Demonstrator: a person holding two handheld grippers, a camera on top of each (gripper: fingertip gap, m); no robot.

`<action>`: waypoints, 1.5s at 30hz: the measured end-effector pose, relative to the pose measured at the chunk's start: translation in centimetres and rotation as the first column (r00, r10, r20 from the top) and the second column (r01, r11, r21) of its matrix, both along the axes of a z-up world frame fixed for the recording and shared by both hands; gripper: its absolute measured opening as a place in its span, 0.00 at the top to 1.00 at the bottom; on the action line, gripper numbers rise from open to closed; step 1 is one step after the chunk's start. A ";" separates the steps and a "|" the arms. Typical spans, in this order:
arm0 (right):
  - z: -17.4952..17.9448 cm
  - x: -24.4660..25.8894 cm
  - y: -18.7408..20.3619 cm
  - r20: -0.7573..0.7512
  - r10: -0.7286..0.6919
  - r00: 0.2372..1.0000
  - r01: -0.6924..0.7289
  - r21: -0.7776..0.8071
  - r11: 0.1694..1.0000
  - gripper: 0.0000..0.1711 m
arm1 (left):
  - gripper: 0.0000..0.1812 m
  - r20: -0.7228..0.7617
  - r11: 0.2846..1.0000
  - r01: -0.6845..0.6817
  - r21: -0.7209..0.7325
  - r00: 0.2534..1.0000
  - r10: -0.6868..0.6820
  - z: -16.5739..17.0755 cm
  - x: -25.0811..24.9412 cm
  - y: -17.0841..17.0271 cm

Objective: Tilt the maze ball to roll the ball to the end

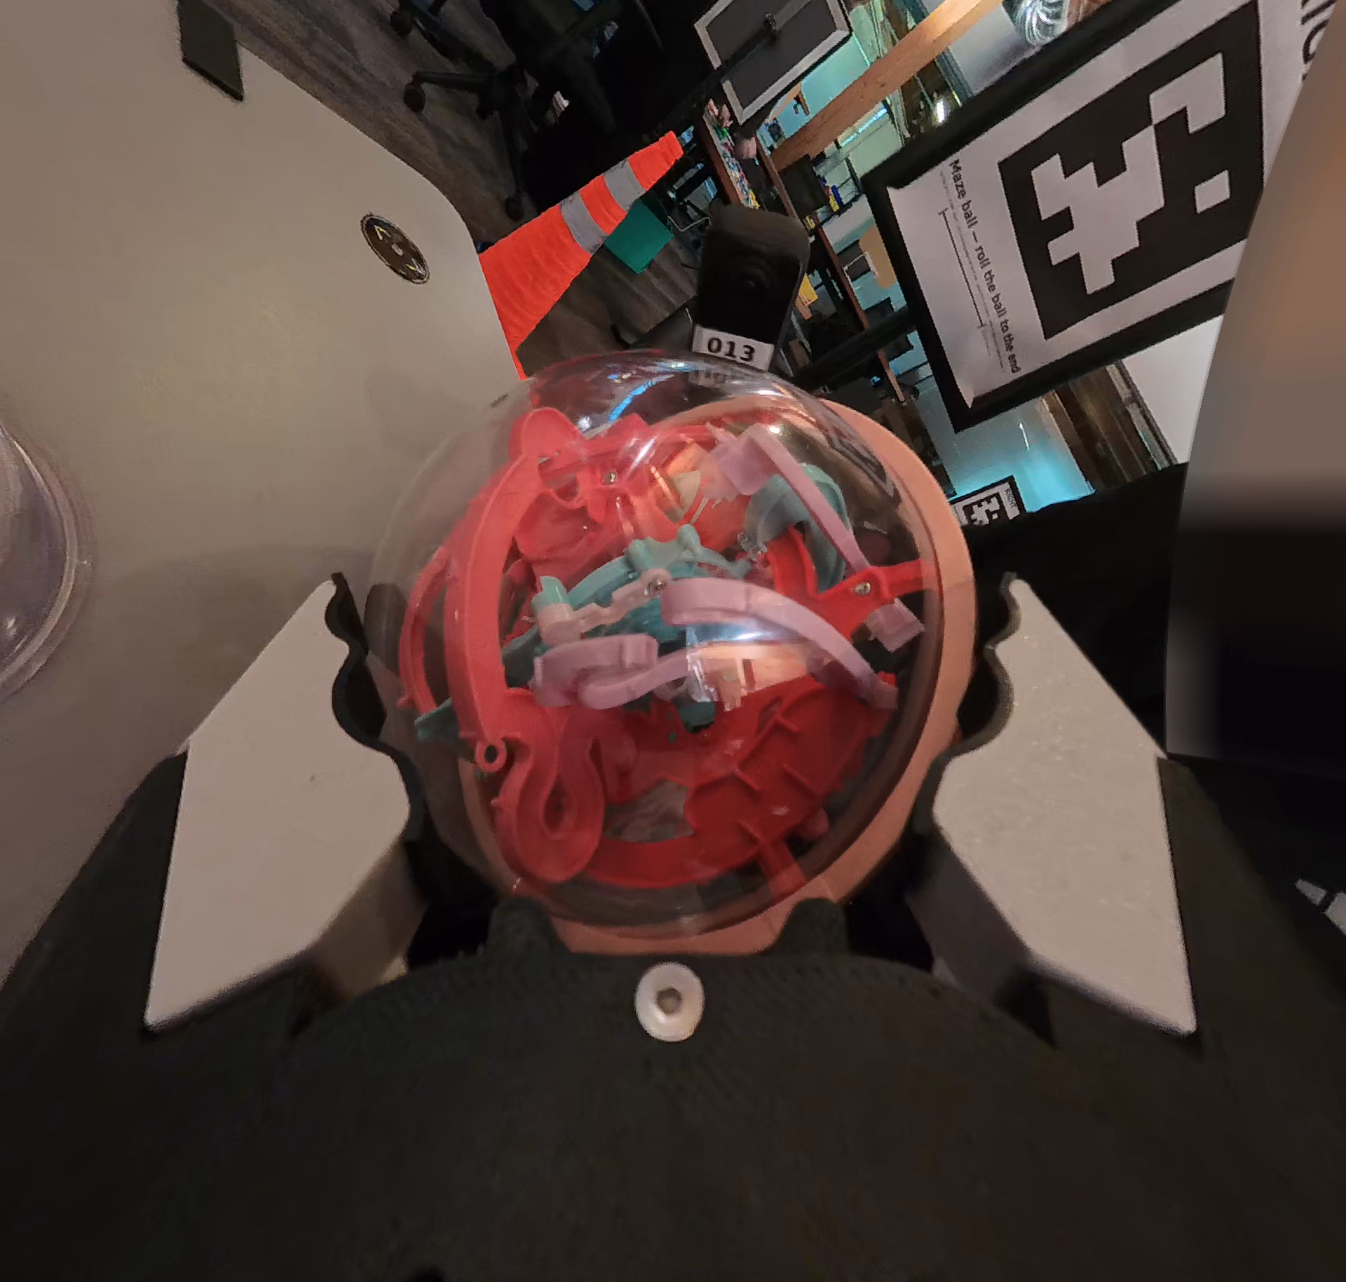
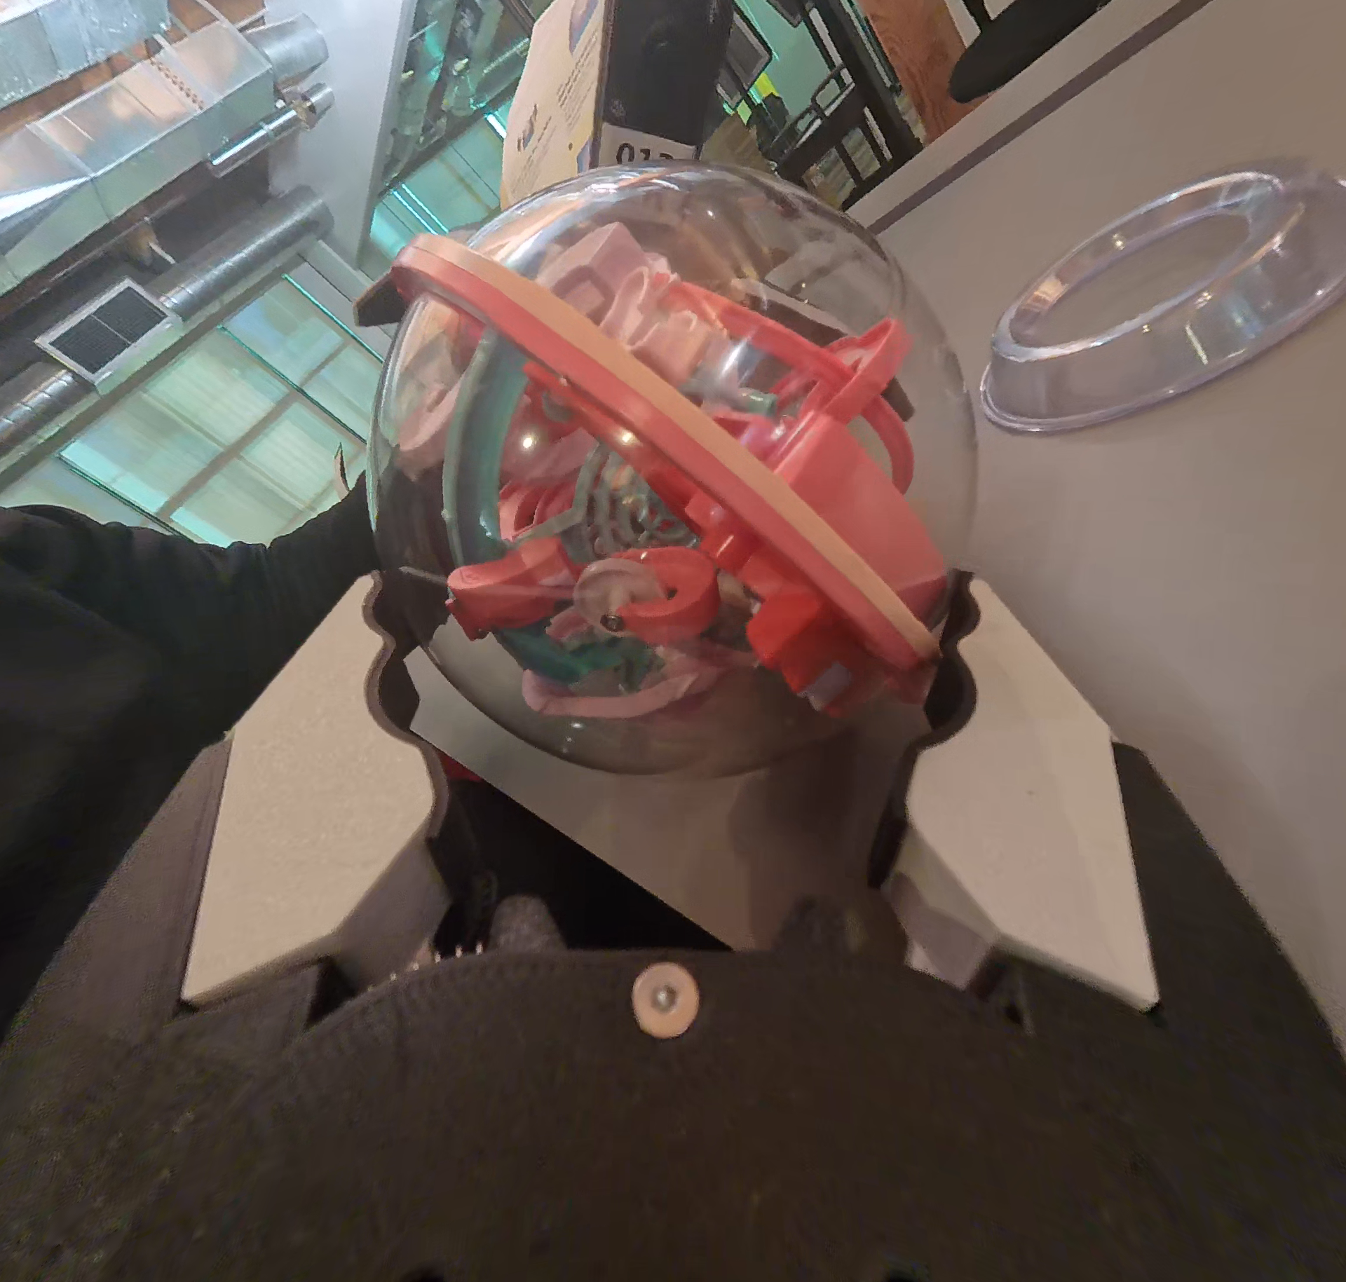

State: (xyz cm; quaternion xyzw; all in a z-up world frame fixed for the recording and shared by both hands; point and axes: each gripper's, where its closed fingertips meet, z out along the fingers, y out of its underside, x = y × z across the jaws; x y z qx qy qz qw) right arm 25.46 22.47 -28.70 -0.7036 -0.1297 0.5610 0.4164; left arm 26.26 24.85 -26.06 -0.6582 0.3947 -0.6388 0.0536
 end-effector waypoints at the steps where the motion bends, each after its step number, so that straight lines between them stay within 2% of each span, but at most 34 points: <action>1: -0.1 0.0 -0.1 0.012 -0.001 1.000 0.001 -0.006 1.000 0.17 | 0.14 -0.004 1.000 -0.004 -0.002 1.000 0.004 0.0 0.1 0.1; 4: 0.3 0.4 0.2 0.072 -0.055 0.996 0.051 0.049 0.997 0.17 | 0.14 -0.020 1.000 0.001 -0.009 1.000 -0.001 0.0 0.2 0.3; 8: 1.6 0.5 0.8 0.287 -0.168 0.943 0.090 0.266 0.960 0.14 | 0.15 -0.060 0.999 0.018 -0.049 0.998 -0.021 -0.2 0.4 0.6; 11: 2.7 0.5 1.1 0.408 -0.207 0.889 0.048 0.366 0.929 0.15 | 0.15 -0.095 0.997 0.049 -0.060 0.994 -0.054 -0.3 0.6 0.5; 13: 2.5 0.6 1.4 0.458 -0.193 0.867 0.019 0.357 0.934 0.17 | 0.15 -0.115 0.996 0.060 -0.065 0.991 -0.067 -0.3 0.8 0.6; 16: 2.5 1.1 1.8 0.432 -0.172 0.885 0.037 0.302 0.953 0.17 | 0.16 -0.122 0.996 0.021 -0.089 0.992 -0.032 -0.2 1.4 1.3; 20: 2.3 1.6 2.4 0.345 -0.114 0.932 0.049 0.191 0.980 0.17 | 0.18 -0.063 0.993 -0.092 -0.073 0.994 0.087 0.2 2.5 3.0; 25: 2.1 2.0 3.0 0.300 -0.079 0.951 0.045 0.119 0.992 0.17 | 0.16 -0.058 0.994 -0.089 -0.063 0.995 0.086 -0.3 2.7 2.9; 31: 1.9 2.5 3.4 0.272 -0.056 0.961 0.038 0.070 0.997 0.17 | 0.19 -0.027 0.984 -0.170 -0.051 0.985 0.169 0.3 2.2 4.3; 36: 1.6 2.9 3.9 0.238 -0.033 0.971 0.030 0.016 0.999 0.18 | 0.22 -0.022 0.977 -0.207 0.048 0.978 0.208 1.0 0.8 3.5; 39: 1.5 2.7 3.9 0.212 -0.001 0.977 0.006 -0.022 1.000 0.18 | 0.24 -0.031 0.964 -0.253 0.087 0.966 0.256 0.3 -0.2 2.9; 40: 1.5 2.5 3.9 0.205 0.009 0.979 -0.003 -0.029 1.000 0.18 | 0.27 -0.040 0.958 -0.272 0.090 0.960 0.276 -0.2 -0.4 2.9; 45: 1.3 2.2 3.9 0.209 0.030 0.977 -0.017 -0.065 0.998 0.17 | 0.28 -0.024 0.941 -0.338 0.028 0.941 0.338 -0.6 -0.5 3.2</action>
